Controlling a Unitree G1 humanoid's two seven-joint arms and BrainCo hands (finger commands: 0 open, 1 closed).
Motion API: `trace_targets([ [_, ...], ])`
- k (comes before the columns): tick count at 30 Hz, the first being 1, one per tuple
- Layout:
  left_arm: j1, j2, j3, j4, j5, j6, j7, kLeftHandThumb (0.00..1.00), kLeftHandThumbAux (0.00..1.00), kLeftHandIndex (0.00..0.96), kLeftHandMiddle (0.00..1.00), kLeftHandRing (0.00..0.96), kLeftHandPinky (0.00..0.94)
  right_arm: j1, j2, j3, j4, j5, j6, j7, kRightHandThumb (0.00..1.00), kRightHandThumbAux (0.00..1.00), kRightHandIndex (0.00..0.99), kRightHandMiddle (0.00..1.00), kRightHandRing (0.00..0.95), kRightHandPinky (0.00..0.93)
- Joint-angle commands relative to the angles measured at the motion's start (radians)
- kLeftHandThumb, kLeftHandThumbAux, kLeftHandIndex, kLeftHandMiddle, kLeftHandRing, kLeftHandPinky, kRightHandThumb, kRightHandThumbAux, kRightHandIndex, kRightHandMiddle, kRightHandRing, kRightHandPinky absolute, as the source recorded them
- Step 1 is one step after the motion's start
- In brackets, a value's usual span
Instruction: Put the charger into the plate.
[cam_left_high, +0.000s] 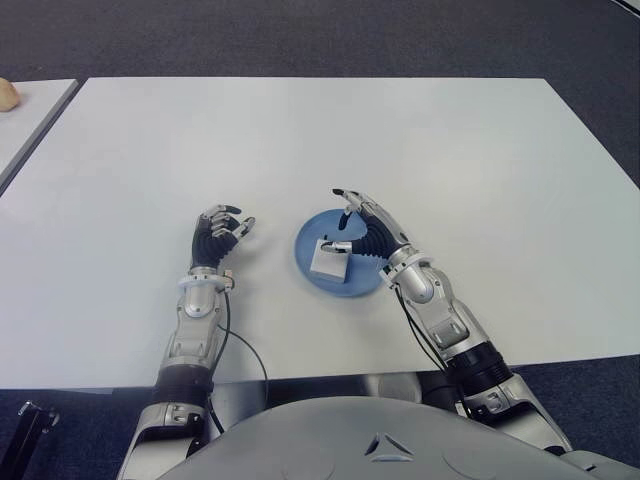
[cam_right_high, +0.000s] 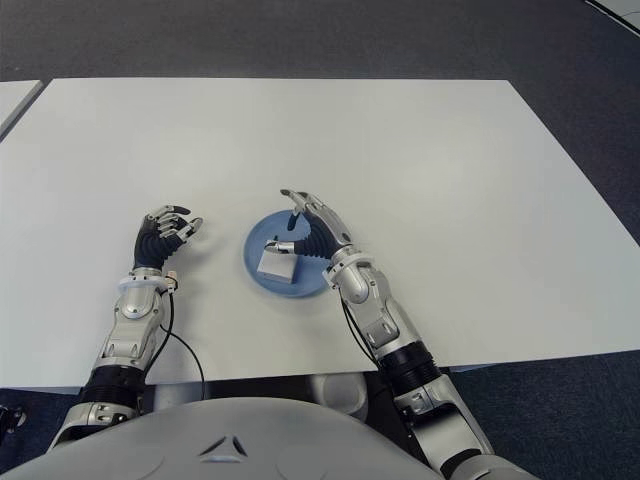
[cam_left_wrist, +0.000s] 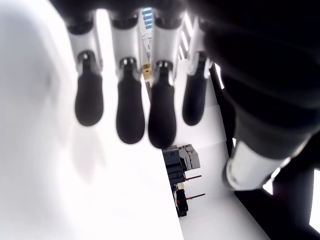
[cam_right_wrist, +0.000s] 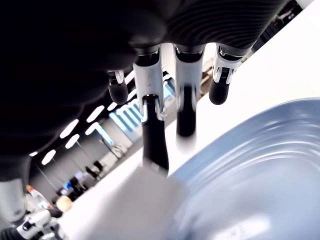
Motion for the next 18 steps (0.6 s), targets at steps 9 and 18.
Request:
trace_targets([
  [9, 0.001, 0.009, -0.002, 0.024, 0.007, -0.01, 0.004, 0.709, 0.717, 0.435, 0.654, 0.65, 0.644, 0.021, 0.006, -0.028, 0.027, 0.06, -0.087, -0.006, 0.0, 0.416, 0.0, 0.0, 0.0, 0.0],
  [18, -0.003, 0.009, -0.001, 0.031, 0.007, -0.012, 0.005, 0.71, 0.717, 0.435, 0.657, 0.65, 0.637, 0.032, 0.017, -0.049, 0.04, 0.09, -0.128, -0.019, 0.0, 0.377, 0.0, 0.0, 0.0, 0.0],
])
